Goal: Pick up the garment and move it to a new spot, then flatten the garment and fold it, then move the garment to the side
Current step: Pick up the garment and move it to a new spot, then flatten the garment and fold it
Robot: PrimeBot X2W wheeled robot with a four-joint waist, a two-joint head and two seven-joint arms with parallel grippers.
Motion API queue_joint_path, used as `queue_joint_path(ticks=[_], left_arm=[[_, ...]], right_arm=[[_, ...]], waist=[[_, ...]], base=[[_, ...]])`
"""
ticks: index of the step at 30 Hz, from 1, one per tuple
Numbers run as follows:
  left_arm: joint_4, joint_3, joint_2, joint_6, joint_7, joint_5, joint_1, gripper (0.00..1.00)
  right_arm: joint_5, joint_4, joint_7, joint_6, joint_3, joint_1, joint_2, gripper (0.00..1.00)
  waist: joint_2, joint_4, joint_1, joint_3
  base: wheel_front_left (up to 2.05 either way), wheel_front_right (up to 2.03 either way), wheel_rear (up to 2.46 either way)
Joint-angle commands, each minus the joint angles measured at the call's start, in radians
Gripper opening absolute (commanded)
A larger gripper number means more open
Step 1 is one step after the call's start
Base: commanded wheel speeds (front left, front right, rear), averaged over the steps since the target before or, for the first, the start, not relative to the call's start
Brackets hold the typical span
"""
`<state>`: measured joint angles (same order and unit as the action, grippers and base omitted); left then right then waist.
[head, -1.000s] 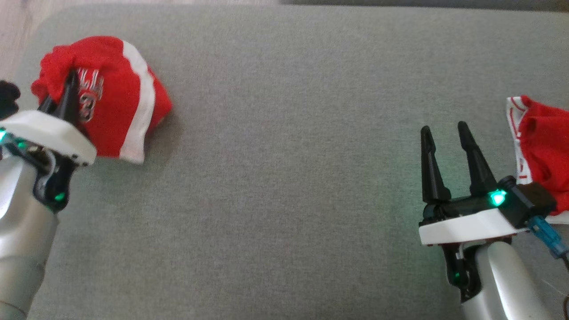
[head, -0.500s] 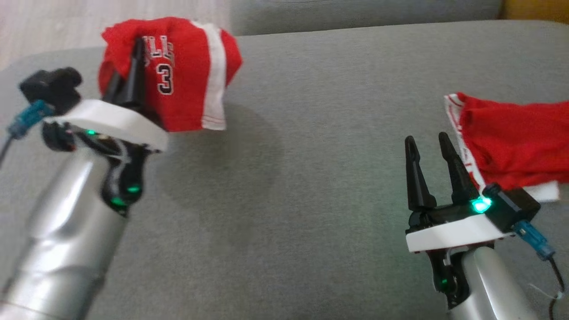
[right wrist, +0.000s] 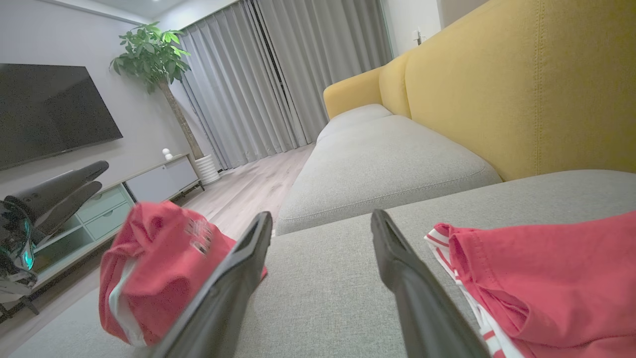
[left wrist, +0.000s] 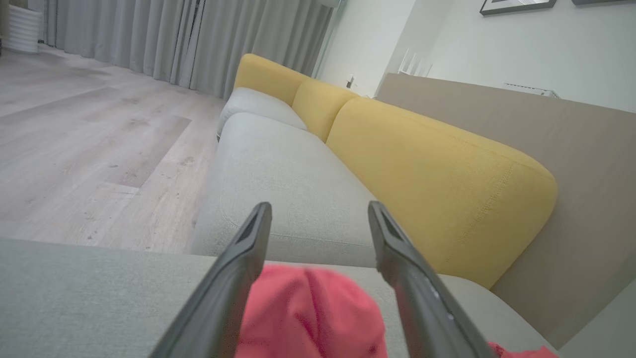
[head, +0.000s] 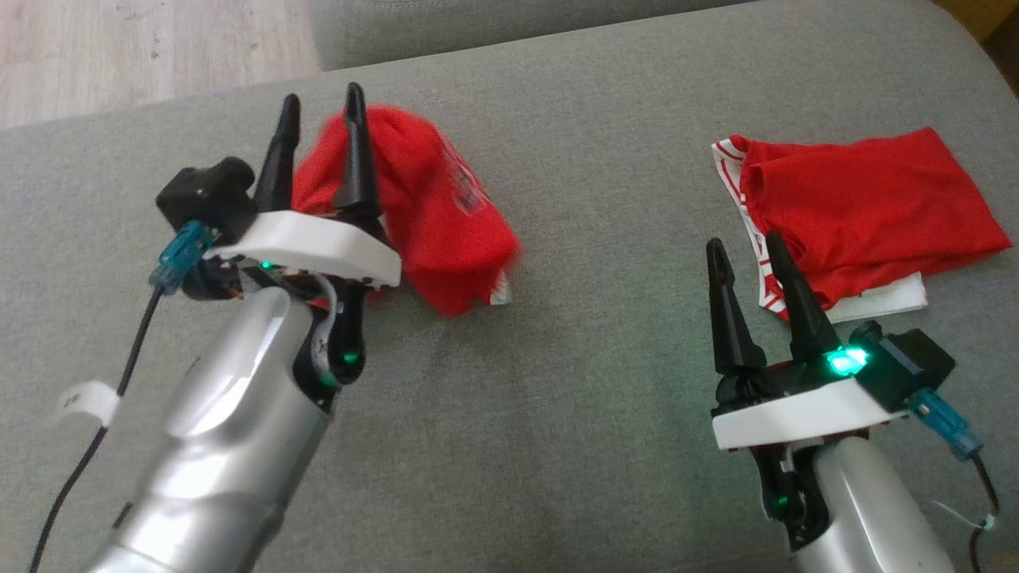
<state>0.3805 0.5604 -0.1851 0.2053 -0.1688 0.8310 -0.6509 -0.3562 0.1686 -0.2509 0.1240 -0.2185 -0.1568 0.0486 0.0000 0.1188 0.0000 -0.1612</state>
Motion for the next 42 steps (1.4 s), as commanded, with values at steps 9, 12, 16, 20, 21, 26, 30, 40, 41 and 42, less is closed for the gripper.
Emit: queue_joint_path(ticks=[9, 12, 16, 20, 21, 26, 30, 40, 41, 42], left_arm=[[-0.034, -0.08, -0.146, -0.048, -0.085, -0.08, 0.015, 1.0], [-0.073, -0.113, -0.179, -0.063, -0.091, -0.118, 0.078, 1.0], [-0.157, -0.16, -0.206, -0.089, -0.092, -0.209, 0.196, 1.0], [-0.204, -0.204, -0.197, -0.122, -0.093, -0.255, 0.33, 1.0], [-0.215, -0.222, -0.186, -0.127, -0.093, -0.259, 0.362, 1.0], [-0.254, -0.29, -0.128, -0.135, -0.093, -0.317, 0.495, 1.0], [-0.272, -0.339, -0.075, -0.15, -0.093, -0.362, 0.561, 1.0], [-0.263, -0.398, -0.016, -0.215, -0.093, -0.446, 0.579, 1.0], [-0.262, -0.402, -0.011, -0.222, -0.093, -0.452, 0.577, 1.0], [-0.26, -0.405, -0.006, -0.228, -0.093, -0.458, 0.573, 1.0]], right_arm=[[0.007, -0.036, -0.011, 0.007, 0.004, -0.019, 0.002, 1.0], [0.017, -0.036, -0.011, 0.007, 0.017, -0.01, 0.002, 1.0], [0.038, -0.036, -0.011, 0.007, 0.025, 0.005, 0.002, 1.0], [0.054, -0.033, -0.011, 0.007, 0.036, 0.027, 0.002, 1.0], [0.057, -0.031, -0.011, 0.007, 0.039, 0.033, 0.002, 1.0], [0.061, -0.025, -0.011, 0.007, 0.048, 0.06, 0.002, 1.0], [0.062, -0.023, -0.011, 0.007, 0.045, 0.08, 0.002, 1.0], [0.062, -0.021, -0.011, 0.007, 0.043, 0.083, 0.002, 1.0], [0.062, -0.021, -0.011, 0.007, 0.035, 0.079, 0.002, 1.0], [0.065, -0.02, -0.011, 0.007, 0.026, 0.073, 0.002, 1.0]], waist=[[0.0, -0.054, 0.0, 0.028], [0.0, -0.085, 0.0, 0.043], [0.0, -0.123, 0.0, 0.064], [0.0, -0.148, 0.0, 0.089], [0.0, -0.153, 0.0, 0.095], [0.0, -0.162, 0.0, 0.122], [0.0, -0.162, 0.0, 0.137], [0.0, -0.173, 0.0, 0.131], [0.0, -0.176, 0.0, 0.126], [0.0, -0.181, 0.0, 0.12]], base=[[0.0, 0.0, 0.0], [0.0, 0.0, 0.0], [0.0, 0.0, 0.0], [0.0, 0.0, 0.0], [0.0, 0.0, 0.0], [0.0, 0.0, 0.0], [0.0, 0.0, 0.0], [0.0, 0.0, 0.0], [0.0, 0.0, 0.0], [0.0, 0.0, 0.0]])
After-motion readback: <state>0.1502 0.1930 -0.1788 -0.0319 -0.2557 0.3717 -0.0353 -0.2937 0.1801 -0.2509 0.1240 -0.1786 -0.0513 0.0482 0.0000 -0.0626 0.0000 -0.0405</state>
